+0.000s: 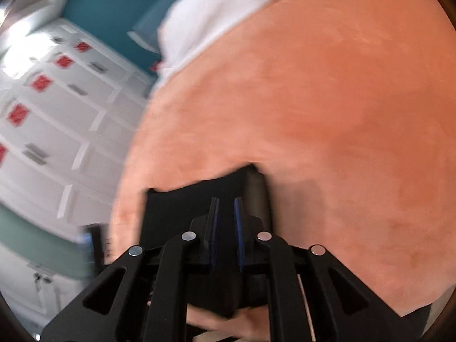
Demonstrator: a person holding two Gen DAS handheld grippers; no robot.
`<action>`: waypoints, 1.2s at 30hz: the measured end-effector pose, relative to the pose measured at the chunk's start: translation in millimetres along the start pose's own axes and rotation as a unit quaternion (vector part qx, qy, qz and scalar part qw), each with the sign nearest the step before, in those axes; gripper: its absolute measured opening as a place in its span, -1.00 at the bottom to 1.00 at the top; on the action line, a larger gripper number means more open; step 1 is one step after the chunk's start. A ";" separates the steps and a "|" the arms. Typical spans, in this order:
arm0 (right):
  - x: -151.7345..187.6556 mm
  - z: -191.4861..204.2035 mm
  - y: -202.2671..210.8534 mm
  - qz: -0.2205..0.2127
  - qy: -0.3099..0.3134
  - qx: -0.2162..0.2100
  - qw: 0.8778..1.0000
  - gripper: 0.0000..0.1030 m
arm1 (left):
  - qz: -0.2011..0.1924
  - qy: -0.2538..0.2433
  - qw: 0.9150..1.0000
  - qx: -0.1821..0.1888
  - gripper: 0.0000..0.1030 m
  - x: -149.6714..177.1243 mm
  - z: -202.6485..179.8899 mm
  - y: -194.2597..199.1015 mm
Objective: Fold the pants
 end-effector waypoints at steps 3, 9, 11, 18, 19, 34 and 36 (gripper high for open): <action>15.3 36.5 -41.7 0.064 0.076 0.010 0.995 -0.80 | 0.003 0.002 1.000 -0.003 0.70 -1.4 3.8 1.4; -13.0 -19.1 -67.7 0.072 -0.046 0.089 0.992 -0.91 | 0.002 -0.001 1.000 0.018 0.70 2.1 21.3 9.2; -19.7 22.2 -57.5 0.056 0.050 0.103 0.992 -0.92 | -0.002 -0.002 1.000 0.020 0.70 2.7 25.4 9.4; -42.3 8.2 -118.3 0.108 0.052 0.152 0.981 -1.00 | 0.002 -0.010 1.000 0.022 0.70 12.3 10.8 17.4; -43.4 10.0 -106.9 0.093 0.049 0.152 0.983 -1.00 | 0.002 -0.009 1.000 0.024 0.70 15.3 19.0 20.7; -30.1 118.6 -126.5 0.140 0.161 0.081 0.974 -0.88 | -0.023 0.036 0.995 0.088 0.70 56.4 37.5 54.3; -18.0 154.8 -153.2 0.179 0.208 0.060 0.960 -0.88 | -0.020 0.031 0.995 0.091 0.70 64.2 40.6 56.2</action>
Point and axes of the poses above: each gripper's, at about its wrist camera, not at the fingertips, and y roughly against the way its jaws point, z to its left, x to its underside, the point moved 2 cm from there along -y, roughly the way its jaws point, and after that the axes turned 12 degrees about x, right-handed, at the moved point
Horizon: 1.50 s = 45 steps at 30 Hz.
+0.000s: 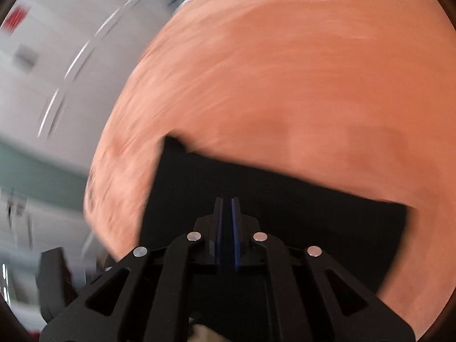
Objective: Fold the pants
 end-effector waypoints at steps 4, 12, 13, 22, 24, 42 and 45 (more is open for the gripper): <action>-39.1 52.4 -64.8 0.057 0.064 0.021 0.996 -0.88 | 0.005 -0.017 1.000 -0.015 0.70 10.1 -0.1 -0.6; -74.3 65.0 -100.3 0.055 0.007 0.017 0.998 -1.00 | 0.017 -0.008 0.999 -0.044 0.70 -5.3 -10.6 -19.9; -73.7 62.8 -88.0 0.032 -0.001 0.005 0.999 -0.97 | 0.018 -0.005 0.999 -0.043 0.71 -7.0 -5.7 -19.2; 80.4 -66.4 37.8 -0.074 -0.127 0.060 0.987 -0.86 | 0.017 -0.019 0.997 -0.073 0.72 7.6 -9.0 -35.1; 113.9 -92.1 33.8 -0.055 -0.150 0.075 0.984 -0.89 | 0.018 -0.017 0.997 -0.078 0.72 8.2 -8.5 -37.6; 182.6 -125.9 66.4 -0.097 -0.212 0.023 0.972 -0.93 | 0.000 0.001 0.995 -0.099 0.75 8.4 -27.8 -26.7; 187.5 -133.1 90.6 -0.125 -0.210 0.048 0.968 -0.19 | -0.033 0.051 0.998 -0.025 0.78 5.9 -11.8 3.9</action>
Point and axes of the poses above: each gripper's, at about its wrist camera, not at the fingertips, and y roughly against the way its jaws point, z to its left, x to its underside, the point moved 2 cm from there along -y, roughly the way its jaws point, and after that the axes turned 12 degrees about x, right-handed, at the moved point
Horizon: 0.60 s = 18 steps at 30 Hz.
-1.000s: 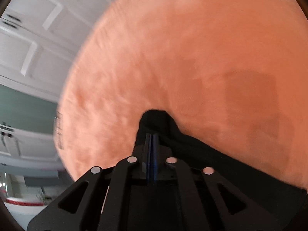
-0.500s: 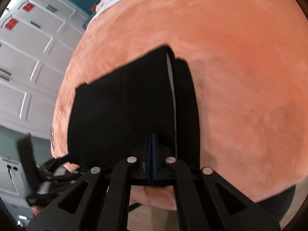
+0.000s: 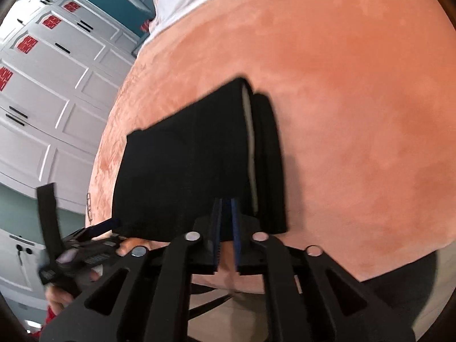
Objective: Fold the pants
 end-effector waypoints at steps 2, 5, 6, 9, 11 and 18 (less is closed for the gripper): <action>-5.3 -4.8 8.9 -0.029 0.004 0.030 0.999 0.46 | -0.001 0.048 0.998 0.029 0.78 -3.3 25.9 4.5; -13.2 -2.3 -4.8 -0.014 0.013 0.042 0.999 0.46 | 0.018 0.144 0.989 0.029 0.77 -4.5 76.1 -8.4; -14.7 -0.7 -15.8 0.000 0.013 0.038 0.999 0.47 | 0.019 0.173 0.984 0.022 0.77 -2.6 92.2 -14.2; -12.6 6.5 -40.9 0.030 0.020 0.038 0.999 0.52 | 0.029 0.205 0.977 0.050 0.78 2.7 104.1 -24.2; -5.9 7.8 -58.5 0.060 0.003 0.020 0.998 0.54 | 0.034 0.211 0.974 0.068 0.78 5.1 100.8 -29.3; 11.5 -2.6 -88.2 0.096 -0.074 -0.037 0.992 0.86 | 0.063 0.191 0.975 0.093 0.90 -1.5 92.9 -66.5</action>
Point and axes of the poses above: each gripper's, at about its wrist camera, not at the fingertips, and y roughly against the way its jaws point, z to its left, x to its underside, the point moved 2 cm from there along -y, roughly the way its jaws point, and after that the axes turned 12 degrees about x, right-handed, at the moved point
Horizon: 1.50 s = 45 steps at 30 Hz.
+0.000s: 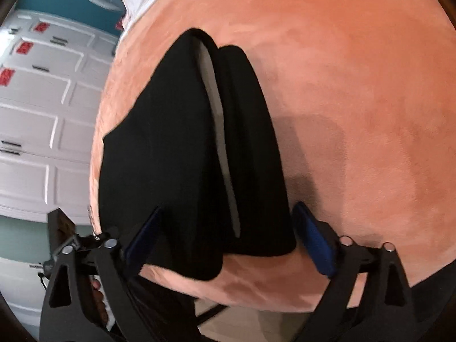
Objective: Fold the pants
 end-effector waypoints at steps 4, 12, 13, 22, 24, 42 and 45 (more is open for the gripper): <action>2.1 8.4 -0.9 0.007 0.018 0.011 1.000 0.87 | -0.006 -0.007 1.000 -0.007 0.90 1.9 -19.5 -2.3; 5.6 2.8 1.8 0.004 0.005 -0.005 1.000 0.19 | -0.027 -0.023 0.997 0.075 -0.20 -6.6 -34.9 -2.2; 6.6 -0.5 2.0 0.014 -0.012 -0.033 0.999 -0.10 | -0.026 -0.020 0.996 0.081 -0.26 -9.0 -33.6 -3.7; 16.1 1.4 31.3 -0.001 -0.042 -0.065 0.997 -0.28 | -0.037 -0.008 0.990 0.133 -0.58 2.0 -37.7 15.5; 18.3 -0.2 36.4 0.003 -0.047 -0.074 0.996 -0.28 | -0.030 -0.011 0.992 0.121 -0.48 2.1 -36.6 17.7; 28.7 -18.2 18.9 0.010 -0.094 -0.100 0.991 -0.28 | -0.053 0.056 0.983 0.166 -0.41 -9.5 -15.6 7.7; 37.4 -9.0 41.4 0.007 -0.086 -0.116 0.990 -0.30 | -0.053 0.046 0.983 0.168 -0.43 0.0 -27.1 28.0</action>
Point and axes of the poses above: each gripper's, at about its wrist camera, not at the fingertips, and y roughly against the way its jaws point, z to its left, x to its underside, the point moved 2 cm from there along -y, roughly the way its jaws point, and after that the axes turned 12 degrees about x, right-handed, at the moved point
